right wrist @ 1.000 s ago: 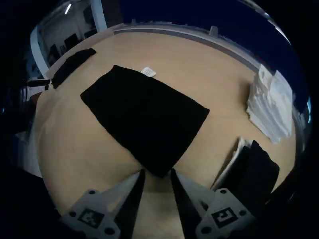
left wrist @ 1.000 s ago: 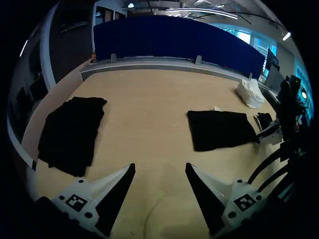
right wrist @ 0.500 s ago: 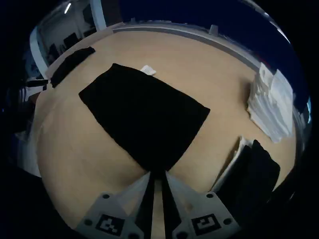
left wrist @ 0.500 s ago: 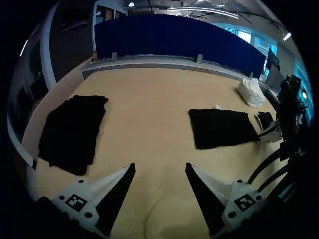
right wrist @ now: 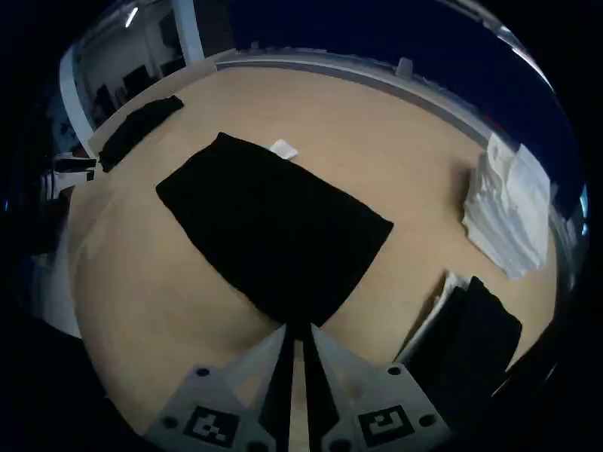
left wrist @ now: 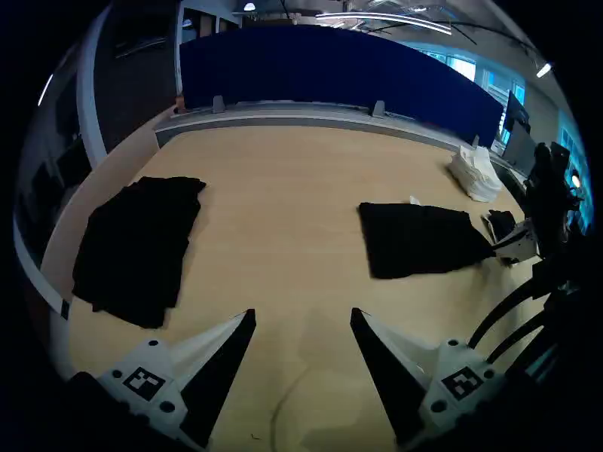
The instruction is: Fold towel
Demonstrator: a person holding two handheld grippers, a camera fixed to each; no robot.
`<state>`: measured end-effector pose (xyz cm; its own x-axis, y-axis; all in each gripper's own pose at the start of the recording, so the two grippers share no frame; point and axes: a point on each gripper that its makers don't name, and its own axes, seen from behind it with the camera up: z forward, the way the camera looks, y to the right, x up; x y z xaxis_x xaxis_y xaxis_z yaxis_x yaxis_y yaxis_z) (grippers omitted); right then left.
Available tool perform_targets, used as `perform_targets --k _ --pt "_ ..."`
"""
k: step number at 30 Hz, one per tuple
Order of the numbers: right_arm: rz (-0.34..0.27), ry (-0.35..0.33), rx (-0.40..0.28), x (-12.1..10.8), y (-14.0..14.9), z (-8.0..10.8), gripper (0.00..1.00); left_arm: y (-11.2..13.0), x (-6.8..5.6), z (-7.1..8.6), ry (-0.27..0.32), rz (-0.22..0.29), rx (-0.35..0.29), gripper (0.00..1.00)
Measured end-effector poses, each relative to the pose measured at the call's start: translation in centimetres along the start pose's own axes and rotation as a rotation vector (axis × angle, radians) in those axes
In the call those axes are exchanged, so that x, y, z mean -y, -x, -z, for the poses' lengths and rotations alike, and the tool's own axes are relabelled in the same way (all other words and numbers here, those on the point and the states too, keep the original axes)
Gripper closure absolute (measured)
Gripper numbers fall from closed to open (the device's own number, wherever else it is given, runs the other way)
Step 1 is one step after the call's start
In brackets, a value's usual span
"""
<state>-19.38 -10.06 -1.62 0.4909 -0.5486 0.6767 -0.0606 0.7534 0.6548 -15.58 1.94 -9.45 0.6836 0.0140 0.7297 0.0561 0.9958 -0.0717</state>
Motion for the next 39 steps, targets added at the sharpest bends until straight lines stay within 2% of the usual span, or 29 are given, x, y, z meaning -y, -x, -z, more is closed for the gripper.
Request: perform_targets --k 12,26,30,39 --pt "0.074 -0.004 -0.095 1.1 -8.0 2.9 0.93 -0.2 0.1 0.4 0.004 0.015 -0.006 0.07" --pt "0.146 -0.019 -0.086 2.5 -12.0 2.0 0.93 -0.4 0.3 0.8 0.014 0.037 -0.022 0.07" --pt "0.201 -0.040 -0.086 4.3 -14.1 1.4 0.93 -0.3 0.7 1.1 0.014 0.049 -0.029 0.07" --pt "0.372 -0.122 -0.063 11.7 -18.0 -1.8 0.93 -0.1 1.6 1.3 0.007 0.092 -0.048 0.07"
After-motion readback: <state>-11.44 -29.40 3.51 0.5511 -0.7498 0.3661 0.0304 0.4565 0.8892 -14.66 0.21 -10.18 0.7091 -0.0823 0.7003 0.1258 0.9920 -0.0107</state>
